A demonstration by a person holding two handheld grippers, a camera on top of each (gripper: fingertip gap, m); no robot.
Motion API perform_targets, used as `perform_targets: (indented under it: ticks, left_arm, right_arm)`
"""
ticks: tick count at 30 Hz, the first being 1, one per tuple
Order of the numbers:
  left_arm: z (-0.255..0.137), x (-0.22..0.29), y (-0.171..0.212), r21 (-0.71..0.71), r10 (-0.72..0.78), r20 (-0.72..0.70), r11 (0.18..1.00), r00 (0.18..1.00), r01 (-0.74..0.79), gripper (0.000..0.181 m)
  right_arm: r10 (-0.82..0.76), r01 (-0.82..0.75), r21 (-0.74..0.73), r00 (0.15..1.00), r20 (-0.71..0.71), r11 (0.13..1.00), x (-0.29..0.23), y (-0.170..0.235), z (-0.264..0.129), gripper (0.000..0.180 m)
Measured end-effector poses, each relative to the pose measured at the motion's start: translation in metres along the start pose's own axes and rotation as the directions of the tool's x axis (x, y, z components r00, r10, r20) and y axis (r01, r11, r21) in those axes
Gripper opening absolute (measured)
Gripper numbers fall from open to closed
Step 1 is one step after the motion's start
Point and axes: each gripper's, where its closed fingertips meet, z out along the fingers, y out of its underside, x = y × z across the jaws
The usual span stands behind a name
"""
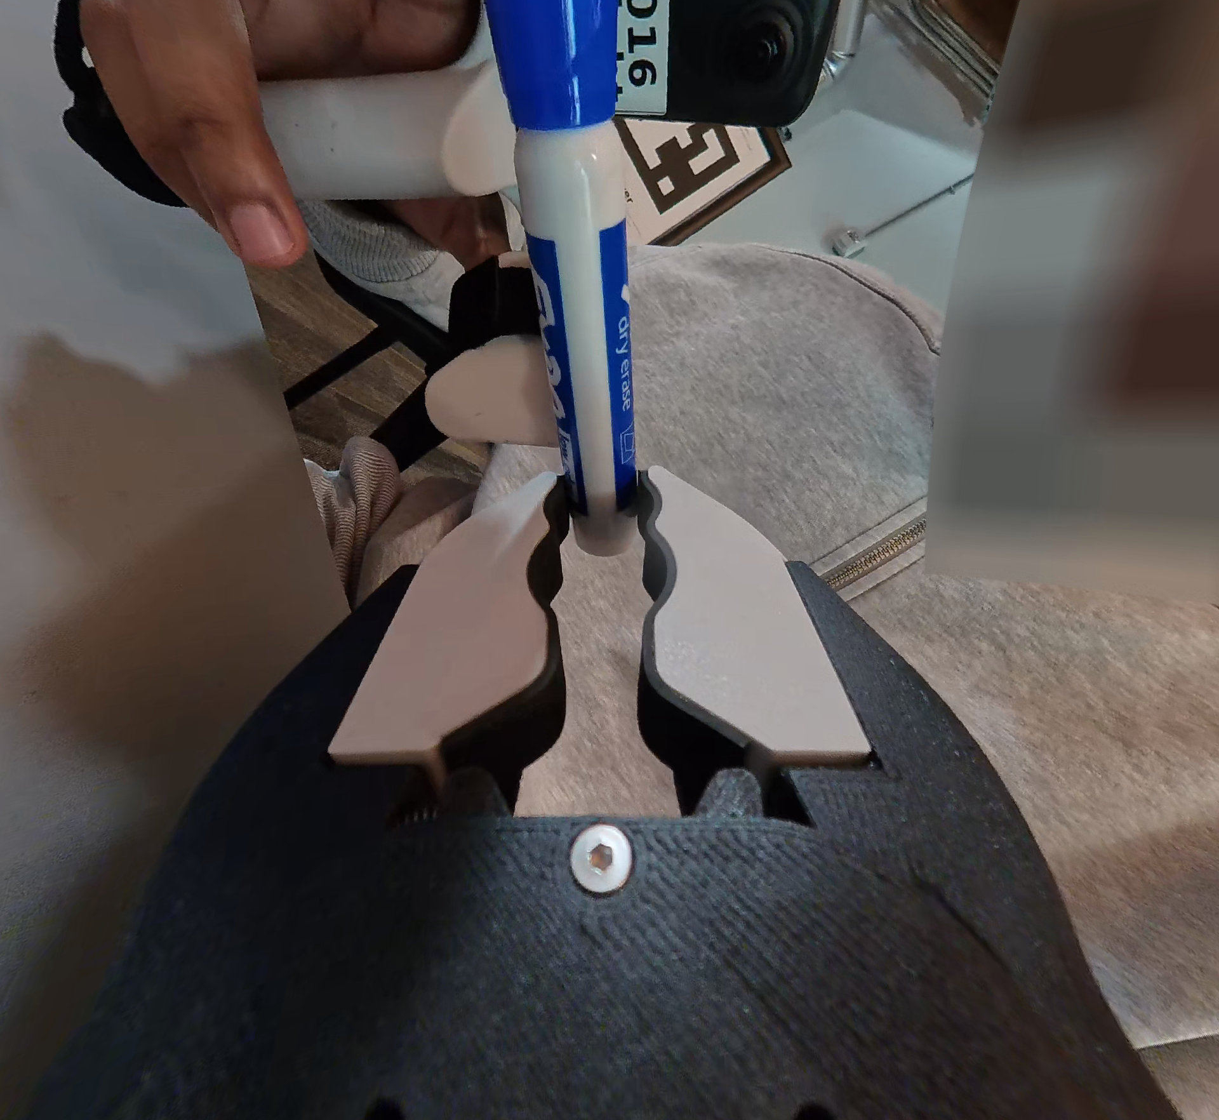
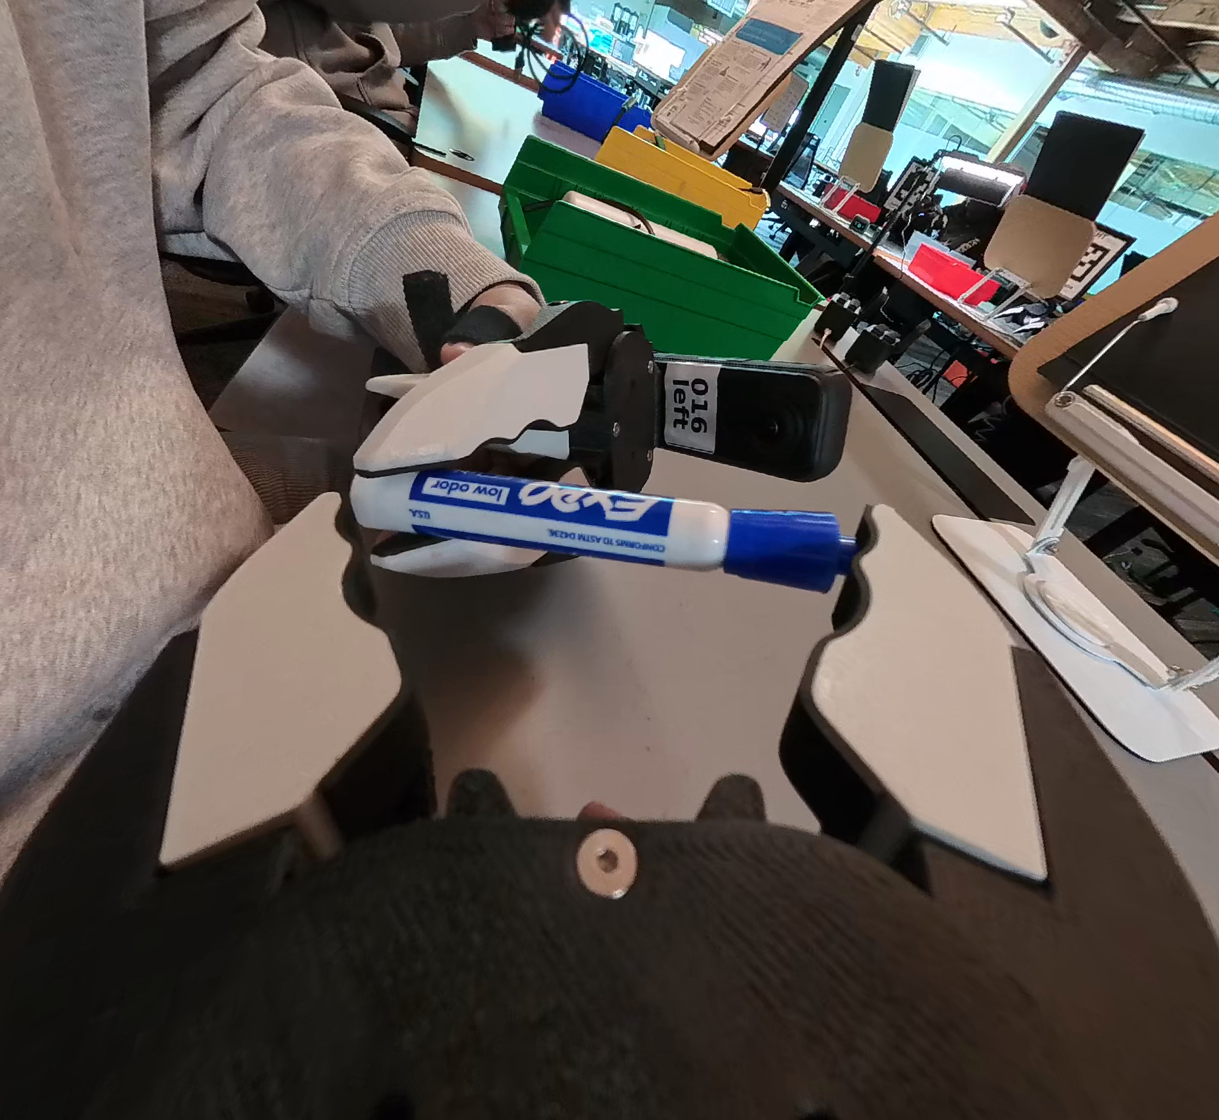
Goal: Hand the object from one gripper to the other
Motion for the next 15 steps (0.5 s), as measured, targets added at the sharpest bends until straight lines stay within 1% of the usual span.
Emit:
perform_targets:
  ticks: [5,10,15]
  left_arm:
    - [0.000,0.001,-0.002,0.014,0.003,-0.008,1.000,1.000,-0.003,0.020]
    - [0.000,0.001,-0.007,0.043,0.038,0.004,0.998,0.999,-0.038,0.021]
    - [-0.001,-0.001,-0.011,0.071,0.045,0.023,0.996,0.999,-0.047,0.036]
  right_arm:
    - [0.007,-0.007,-0.001,1.000,-0.005,1.000,0.002,-0.001,-0.001,0.137]
    - [-0.005,0.005,-0.001,1.000,-0.027,1.000,0.005,-0.003,-0.002,0.137]
    - [-0.012,0.012,0.000,0.999,-0.037,1.000,0.006,-0.004,-0.003,0.137]
